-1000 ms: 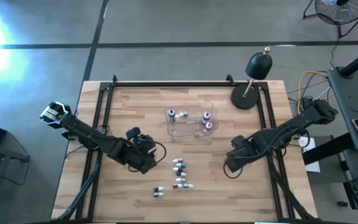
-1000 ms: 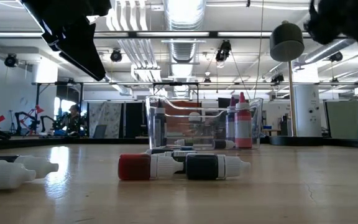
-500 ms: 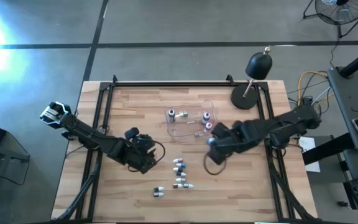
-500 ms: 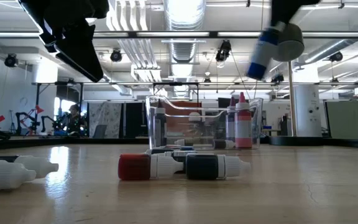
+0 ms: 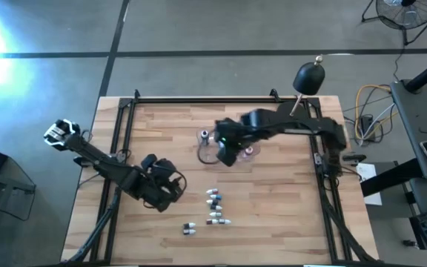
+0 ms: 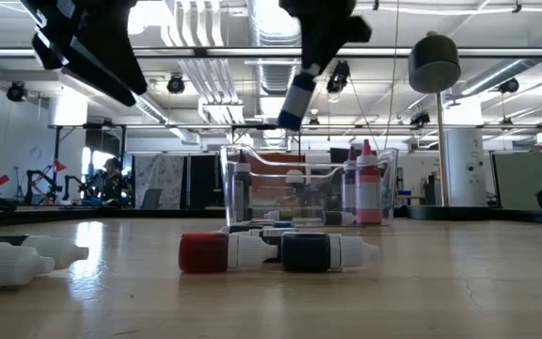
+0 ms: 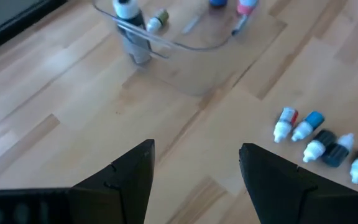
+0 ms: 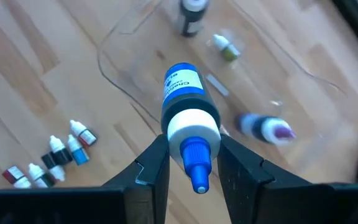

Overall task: Pick & Place food coloring
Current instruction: Put the large blue food coloring bottle into the transparent bin

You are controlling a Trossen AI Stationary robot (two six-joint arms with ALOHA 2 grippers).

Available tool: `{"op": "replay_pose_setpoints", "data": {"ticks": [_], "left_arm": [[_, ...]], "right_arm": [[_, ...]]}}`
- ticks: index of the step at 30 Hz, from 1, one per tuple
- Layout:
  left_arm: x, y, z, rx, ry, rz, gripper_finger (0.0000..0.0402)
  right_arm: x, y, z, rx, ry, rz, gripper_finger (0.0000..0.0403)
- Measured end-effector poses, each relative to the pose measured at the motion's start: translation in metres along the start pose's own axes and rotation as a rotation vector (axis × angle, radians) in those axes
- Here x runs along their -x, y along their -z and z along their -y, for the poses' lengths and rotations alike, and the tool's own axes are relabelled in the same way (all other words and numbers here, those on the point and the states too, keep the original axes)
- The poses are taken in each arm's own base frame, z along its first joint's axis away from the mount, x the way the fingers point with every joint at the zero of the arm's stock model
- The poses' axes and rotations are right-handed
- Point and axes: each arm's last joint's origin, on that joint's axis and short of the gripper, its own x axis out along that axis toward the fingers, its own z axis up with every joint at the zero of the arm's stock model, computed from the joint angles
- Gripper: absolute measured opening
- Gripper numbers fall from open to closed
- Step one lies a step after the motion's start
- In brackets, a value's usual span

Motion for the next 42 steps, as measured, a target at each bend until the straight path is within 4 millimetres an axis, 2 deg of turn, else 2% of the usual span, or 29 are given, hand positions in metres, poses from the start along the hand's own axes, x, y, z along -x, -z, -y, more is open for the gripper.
{"op": "replay_pose_setpoints", "data": {"ticks": [8,14,22,28,36,42], "left_arm": [[0.016,0.013,-0.028,0.148,0.039,0.042,0.0209],[0.019,0.025,-0.052,0.241,0.072,0.045,0.0209],[0.020,0.033,-0.077,0.287,0.098,0.082,0.0209],[0.020,0.038,-0.095,0.314,0.121,0.108,0.0209],[0.022,0.042,-0.116,0.358,0.161,0.157,0.0209],[0.024,0.044,-0.127,0.319,0.184,0.182,0.0209]], "right_arm": [[-0.048,-0.033,-0.014,0.075,-0.053,-0.083,0.0106],[-0.074,-0.046,-0.027,0.103,-0.071,-0.104,0.0106],[-0.105,-0.053,-0.028,0.073,-0.109,-0.185,0.0106],[-0.115,-0.055,-0.028,0.026,-0.121,-0.205,0.0106],[-0.118,-0.065,-0.019,-0.130,-0.185,-0.212,0.0129],[-0.118,-0.070,-0.016,-0.196,-0.200,-0.200,0.0136]]}}
